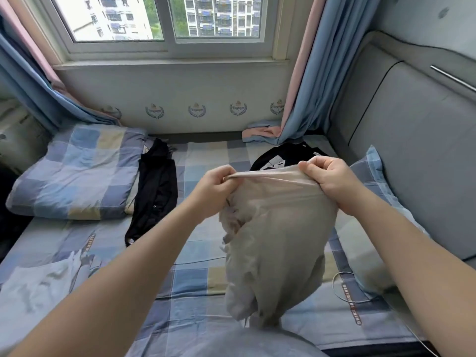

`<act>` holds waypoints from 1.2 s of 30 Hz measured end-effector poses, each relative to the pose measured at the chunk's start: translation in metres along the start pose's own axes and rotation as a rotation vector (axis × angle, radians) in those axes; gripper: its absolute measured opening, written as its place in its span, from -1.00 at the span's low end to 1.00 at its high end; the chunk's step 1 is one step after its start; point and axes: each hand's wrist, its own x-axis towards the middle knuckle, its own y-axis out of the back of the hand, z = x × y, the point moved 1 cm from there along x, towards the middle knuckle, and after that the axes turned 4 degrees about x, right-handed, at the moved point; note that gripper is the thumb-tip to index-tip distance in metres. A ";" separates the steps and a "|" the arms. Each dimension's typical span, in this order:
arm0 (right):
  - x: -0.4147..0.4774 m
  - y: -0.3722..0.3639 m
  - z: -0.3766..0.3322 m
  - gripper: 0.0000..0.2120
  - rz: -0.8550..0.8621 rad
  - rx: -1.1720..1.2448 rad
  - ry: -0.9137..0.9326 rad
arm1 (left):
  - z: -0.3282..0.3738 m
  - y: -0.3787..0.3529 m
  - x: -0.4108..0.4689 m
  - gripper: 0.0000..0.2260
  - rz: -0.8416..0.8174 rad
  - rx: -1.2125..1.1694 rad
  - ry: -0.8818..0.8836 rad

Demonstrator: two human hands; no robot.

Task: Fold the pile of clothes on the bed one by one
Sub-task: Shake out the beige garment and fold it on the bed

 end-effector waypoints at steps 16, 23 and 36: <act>-0.031 -0.100 0.012 -0.84 -0.367 0.178 -0.030 | 0.042 0.012 0.018 -0.67 0.000 0.155 -0.168; -0.018 -0.083 0.015 -0.82 -0.050 0.493 -0.215 | -0.034 0.028 0.008 -0.61 0.088 0.610 0.260; -0.037 -0.092 0.021 -0.81 -0.179 0.738 -0.190 | -0.037 -0.029 -0.017 -0.80 -0.289 -0.570 0.824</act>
